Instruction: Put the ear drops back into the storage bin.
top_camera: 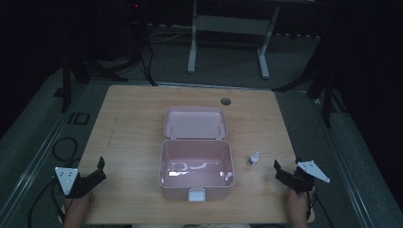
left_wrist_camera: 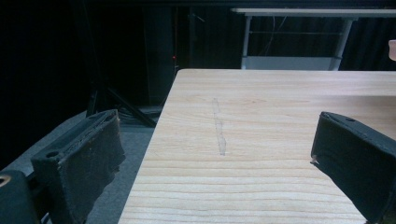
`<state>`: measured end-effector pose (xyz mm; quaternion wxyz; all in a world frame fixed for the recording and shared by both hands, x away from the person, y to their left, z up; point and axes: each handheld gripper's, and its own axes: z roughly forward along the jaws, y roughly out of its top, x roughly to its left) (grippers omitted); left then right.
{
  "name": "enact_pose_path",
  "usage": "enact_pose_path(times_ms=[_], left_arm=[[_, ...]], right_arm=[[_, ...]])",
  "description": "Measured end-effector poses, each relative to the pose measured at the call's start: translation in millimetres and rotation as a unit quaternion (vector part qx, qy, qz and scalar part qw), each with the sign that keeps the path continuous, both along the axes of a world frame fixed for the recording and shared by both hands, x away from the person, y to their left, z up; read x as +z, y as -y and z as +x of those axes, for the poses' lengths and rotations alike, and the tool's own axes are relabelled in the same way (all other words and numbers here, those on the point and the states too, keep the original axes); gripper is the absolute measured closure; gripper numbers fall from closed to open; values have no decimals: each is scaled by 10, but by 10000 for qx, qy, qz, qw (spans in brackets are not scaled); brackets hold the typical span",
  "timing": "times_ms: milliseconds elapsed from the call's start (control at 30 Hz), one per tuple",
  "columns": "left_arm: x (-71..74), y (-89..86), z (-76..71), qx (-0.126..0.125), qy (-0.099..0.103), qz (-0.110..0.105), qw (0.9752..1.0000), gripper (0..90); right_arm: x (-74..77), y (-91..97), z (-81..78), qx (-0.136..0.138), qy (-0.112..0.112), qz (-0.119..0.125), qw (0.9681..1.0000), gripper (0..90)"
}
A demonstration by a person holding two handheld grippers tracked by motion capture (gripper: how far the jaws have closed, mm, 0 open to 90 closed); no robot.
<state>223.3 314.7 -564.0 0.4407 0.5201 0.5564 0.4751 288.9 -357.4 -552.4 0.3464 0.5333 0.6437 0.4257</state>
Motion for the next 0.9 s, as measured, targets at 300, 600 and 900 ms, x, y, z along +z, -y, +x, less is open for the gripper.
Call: enact_pose_path(times_ms=[300,600,900], left_arm=[[1,-1,-1,23,-7,-18,10000,24],[1,-2,-2,11,6,-41,10000,24],[0,-8,-4,-8,20,-52,10000,24]], right_arm=[[-2,-53,27,92,-164,-261,9995,109],[45,-26,94,434,-931,48,9947,110],[237,-45,175,744,-2381,-706,9658,109]])
